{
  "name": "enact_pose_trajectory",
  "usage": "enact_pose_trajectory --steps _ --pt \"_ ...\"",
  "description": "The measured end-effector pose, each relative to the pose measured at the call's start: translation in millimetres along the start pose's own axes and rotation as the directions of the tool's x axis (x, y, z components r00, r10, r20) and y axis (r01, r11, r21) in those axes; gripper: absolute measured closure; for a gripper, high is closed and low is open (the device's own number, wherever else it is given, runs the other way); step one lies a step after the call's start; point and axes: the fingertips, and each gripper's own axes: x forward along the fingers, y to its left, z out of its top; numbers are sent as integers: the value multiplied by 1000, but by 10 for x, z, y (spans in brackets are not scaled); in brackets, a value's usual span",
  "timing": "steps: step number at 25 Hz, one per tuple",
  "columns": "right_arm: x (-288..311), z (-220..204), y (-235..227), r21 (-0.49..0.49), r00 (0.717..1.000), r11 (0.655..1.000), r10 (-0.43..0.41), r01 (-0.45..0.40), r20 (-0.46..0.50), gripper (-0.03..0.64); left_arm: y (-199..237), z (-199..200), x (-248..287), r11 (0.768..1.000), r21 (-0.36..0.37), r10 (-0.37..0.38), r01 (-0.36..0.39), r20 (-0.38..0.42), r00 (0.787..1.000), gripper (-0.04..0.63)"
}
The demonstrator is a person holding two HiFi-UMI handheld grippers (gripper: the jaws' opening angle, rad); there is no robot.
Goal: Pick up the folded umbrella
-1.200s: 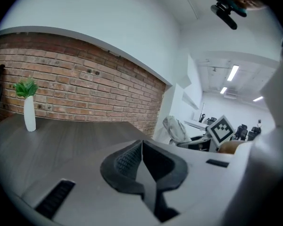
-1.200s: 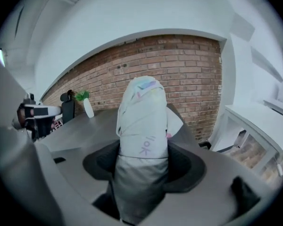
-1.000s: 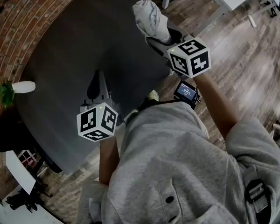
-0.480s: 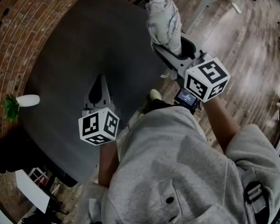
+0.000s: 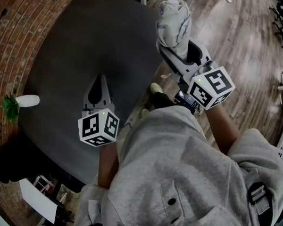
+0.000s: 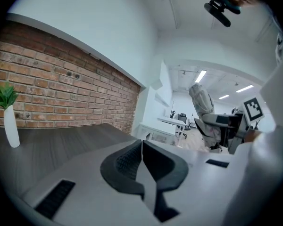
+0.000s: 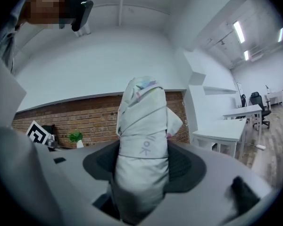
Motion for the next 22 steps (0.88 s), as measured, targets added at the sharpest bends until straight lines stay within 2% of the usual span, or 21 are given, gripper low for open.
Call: enact_pose_trajectory --steps 9,22 --pt "-460 -127 366 29 1000 1000 1 -1 31 342 12 -262 -549 1000 -9 -1 1 -1 1000 580" --pt "-623 -99 741 -3 998 999 32 -32 60 342 72 -238 -981 1000 -6 17 -17 42 999 580"
